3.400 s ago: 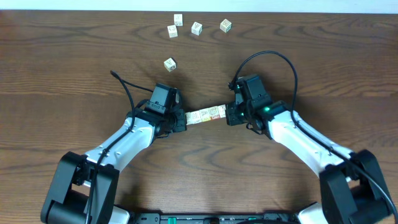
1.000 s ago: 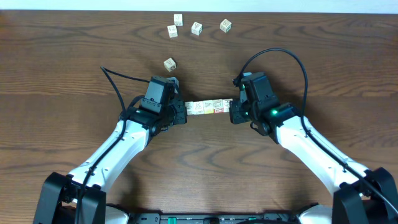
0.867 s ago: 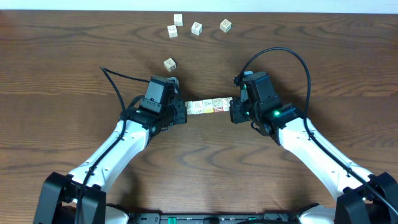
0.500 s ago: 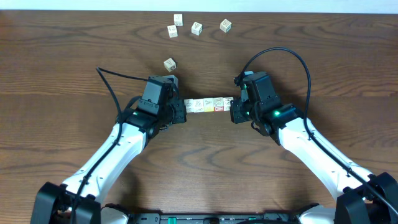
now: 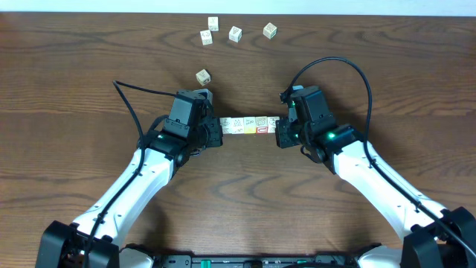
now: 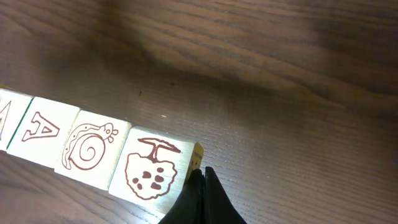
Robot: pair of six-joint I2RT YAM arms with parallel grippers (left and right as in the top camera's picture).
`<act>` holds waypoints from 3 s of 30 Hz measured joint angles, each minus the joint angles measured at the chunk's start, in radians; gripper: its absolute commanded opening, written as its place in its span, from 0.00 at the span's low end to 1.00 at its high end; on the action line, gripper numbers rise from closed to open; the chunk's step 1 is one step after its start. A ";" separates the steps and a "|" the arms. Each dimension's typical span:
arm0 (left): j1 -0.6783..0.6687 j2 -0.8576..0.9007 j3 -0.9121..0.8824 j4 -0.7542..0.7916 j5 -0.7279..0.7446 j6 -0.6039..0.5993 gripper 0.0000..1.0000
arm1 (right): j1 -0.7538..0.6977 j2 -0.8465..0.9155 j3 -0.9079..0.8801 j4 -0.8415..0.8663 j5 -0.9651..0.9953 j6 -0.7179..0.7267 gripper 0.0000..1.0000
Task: Lift 5 blocks
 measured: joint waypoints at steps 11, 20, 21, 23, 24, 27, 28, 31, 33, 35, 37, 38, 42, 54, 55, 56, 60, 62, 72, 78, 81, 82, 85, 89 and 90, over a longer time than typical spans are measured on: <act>0.000 0.000 0.000 0.000 0.000 0.000 0.07 | 0.000 -0.014 0.000 -0.002 0.000 0.000 0.01; 0.000 -0.018 0.000 0.000 0.000 0.000 0.07 | 0.000 -0.014 0.000 -0.003 0.000 0.000 0.01; 0.000 -0.020 0.000 0.000 0.000 0.000 0.07 | 0.000 -0.014 0.000 -0.005 0.000 0.000 0.01; 0.000 -0.023 0.000 0.000 0.000 0.000 0.07 | 0.000 -0.014 0.000 -0.006 0.000 0.000 0.01; 0.000 -0.024 0.000 0.000 0.000 0.000 0.07 | 0.000 -0.014 0.000 -0.006 0.000 0.000 0.01; 0.000 -0.025 0.000 0.000 0.000 0.000 0.07 | 0.000 -0.014 0.000 -0.006 0.000 0.000 0.01; 0.000 -0.025 0.000 0.000 0.000 0.000 0.07 | 0.000 -0.014 0.000 -0.006 0.000 0.000 0.01; 0.000 -0.025 0.000 0.000 0.000 0.000 0.07 | 0.000 -0.014 0.000 -0.007 0.000 0.000 0.01; 0.000 -0.025 0.000 0.000 0.000 0.000 0.07 | 0.000 -0.014 0.000 -0.008 0.000 0.000 0.01; 0.000 -0.025 0.000 0.001 0.000 0.000 0.07 | 0.000 -0.014 0.000 -0.008 0.000 0.000 0.01; 0.000 -0.025 0.000 0.000 0.000 0.000 0.07 | 0.000 -0.014 0.000 -0.009 0.000 0.000 0.01; 0.000 -0.025 0.000 0.000 0.000 0.000 0.07 | 0.000 -0.014 0.000 -0.009 0.000 0.000 0.01; 0.000 -0.025 0.000 0.000 0.000 0.000 0.07 | 0.000 -0.026 0.000 -0.009 0.000 0.000 0.01; 0.000 -0.025 0.000 0.000 0.003 -0.001 0.07 | 0.000 -0.074 0.000 -0.003 -0.003 0.000 0.01; 0.000 -0.025 0.000 0.000 0.003 -0.001 0.07 | 0.000 -0.074 0.000 -0.003 -0.003 0.000 0.01; 0.000 -0.025 0.000 0.000 0.003 -0.001 0.07 | 0.000 -0.074 0.000 -0.003 -0.003 0.000 0.01; 0.000 -0.025 0.000 0.000 0.003 -0.001 0.07 | 0.000 -0.074 0.000 -0.003 -0.003 0.000 0.01; 0.000 -0.025 0.000 0.000 0.003 -0.003 0.07 | 0.000 -0.074 0.000 -0.003 -0.003 0.000 0.01; 0.000 -0.037 0.000 0.000 0.003 -0.003 0.07 | 0.000 -0.074 0.000 -0.003 -0.002 0.000 0.01; 0.000 -0.050 0.000 0.000 0.000 -0.003 0.07 | 0.000 -0.074 0.000 -0.003 -0.001 0.000 0.01; 0.000 -0.050 0.000 0.000 0.000 -0.003 0.07 | 0.000 -0.074 0.000 -0.004 -0.001 0.000 0.01; 0.000 -0.050 0.000 0.000 0.000 -0.003 0.07 | 0.000 -0.074 0.000 -0.004 -0.001 0.000 0.01; 0.000 -0.050 0.000 0.000 0.000 -0.003 0.07 | 0.000 -0.074 0.000 -0.004 -0.001 0.000 0.01; 0.000 -0.050 0.000 0.000 0.000 -0.003 0.07 | 0.000 -0.074 0.000 -0.004 -0.001 0.000 0.01; 0.000 -0.050 0.000 0.000 0.000 -0.003 0.07 | 0.000 -0.074 0.000 -0.004 -0.001 0.000 0.01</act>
